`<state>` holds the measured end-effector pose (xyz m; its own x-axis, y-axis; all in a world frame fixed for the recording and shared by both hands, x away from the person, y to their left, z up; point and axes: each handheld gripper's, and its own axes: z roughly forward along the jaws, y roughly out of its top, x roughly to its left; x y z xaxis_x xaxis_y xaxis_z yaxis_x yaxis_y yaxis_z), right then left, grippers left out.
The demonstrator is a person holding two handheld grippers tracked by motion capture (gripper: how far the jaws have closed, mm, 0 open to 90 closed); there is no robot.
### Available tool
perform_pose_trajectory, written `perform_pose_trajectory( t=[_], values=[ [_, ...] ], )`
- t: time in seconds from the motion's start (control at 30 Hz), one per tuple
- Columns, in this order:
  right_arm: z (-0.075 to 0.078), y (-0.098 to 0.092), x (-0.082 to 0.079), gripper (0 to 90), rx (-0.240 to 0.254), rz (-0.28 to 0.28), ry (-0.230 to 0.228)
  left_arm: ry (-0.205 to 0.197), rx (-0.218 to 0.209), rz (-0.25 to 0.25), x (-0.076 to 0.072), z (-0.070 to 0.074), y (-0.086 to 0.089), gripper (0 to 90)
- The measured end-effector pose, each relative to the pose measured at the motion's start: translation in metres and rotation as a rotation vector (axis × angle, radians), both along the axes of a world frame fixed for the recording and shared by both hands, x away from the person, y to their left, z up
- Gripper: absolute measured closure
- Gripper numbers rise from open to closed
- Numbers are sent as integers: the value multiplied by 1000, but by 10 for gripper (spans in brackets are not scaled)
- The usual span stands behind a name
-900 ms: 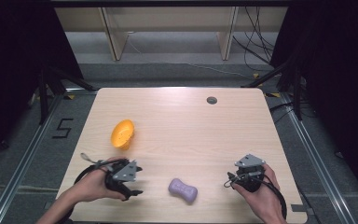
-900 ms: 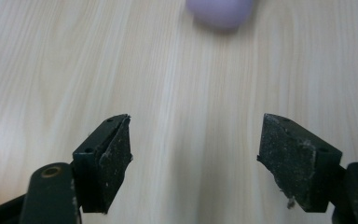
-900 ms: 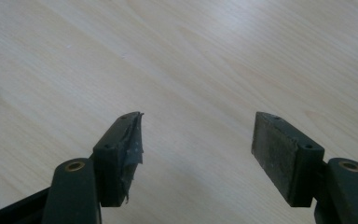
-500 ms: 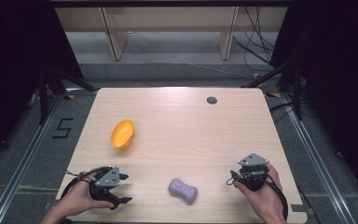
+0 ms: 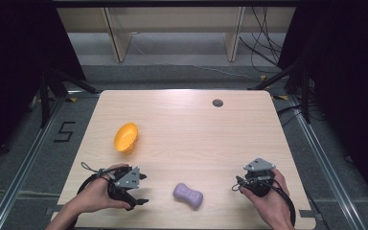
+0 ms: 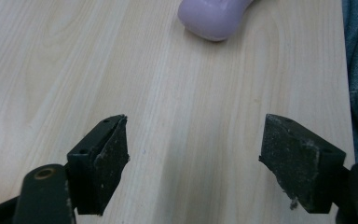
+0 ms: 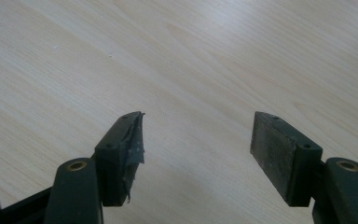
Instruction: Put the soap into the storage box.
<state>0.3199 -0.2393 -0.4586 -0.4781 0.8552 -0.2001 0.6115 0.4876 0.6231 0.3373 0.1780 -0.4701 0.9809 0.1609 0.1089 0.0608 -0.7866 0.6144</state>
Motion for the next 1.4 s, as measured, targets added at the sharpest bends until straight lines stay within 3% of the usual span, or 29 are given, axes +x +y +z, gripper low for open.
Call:
perform_pose_trajectory(
  t=[0.07, 0.3, 0.37, 0.47, 0.9, 0.93, 1.0, 1.33, 1.4],
  values=[
    [0, 0, 0, 351, -1, 1, 0, -10, -16, 12, 0, -1, -1, 224],
    [0, 0, 0, 351, 1, 2, 4, -9, -8, 17, -1, -4, 0, 225],
    [0, 1, -1, 351, -1, 2, 7, 5, 16, -21, 1, -1, -1, 226],
    [-1, 1, 0, 351, -14, 19, -7, -13, -5, -5, 1, -1, -7, 230],
    [-1, 1, -1, 351, -1, 8, 4, -10, 77, -113, 16, 7, -42, 233],
    [-1, 2, -1, 351, 1, 8, 5, -19, 113, -143, 19, 9, -44, 233],
    [-1, 1, 0, 351, -2, 11, 5, -17, 124, -158, 22, 9, -50, 233],
    [-1, 2, -1, 351, -1, 12, 13, 14, 208, -255, 35, 10, -86, 232],
    [-2, 1, 0, 351, -11, 25, 2, 28, 207, -274, 37, 10, -94, 234]
  ],
)
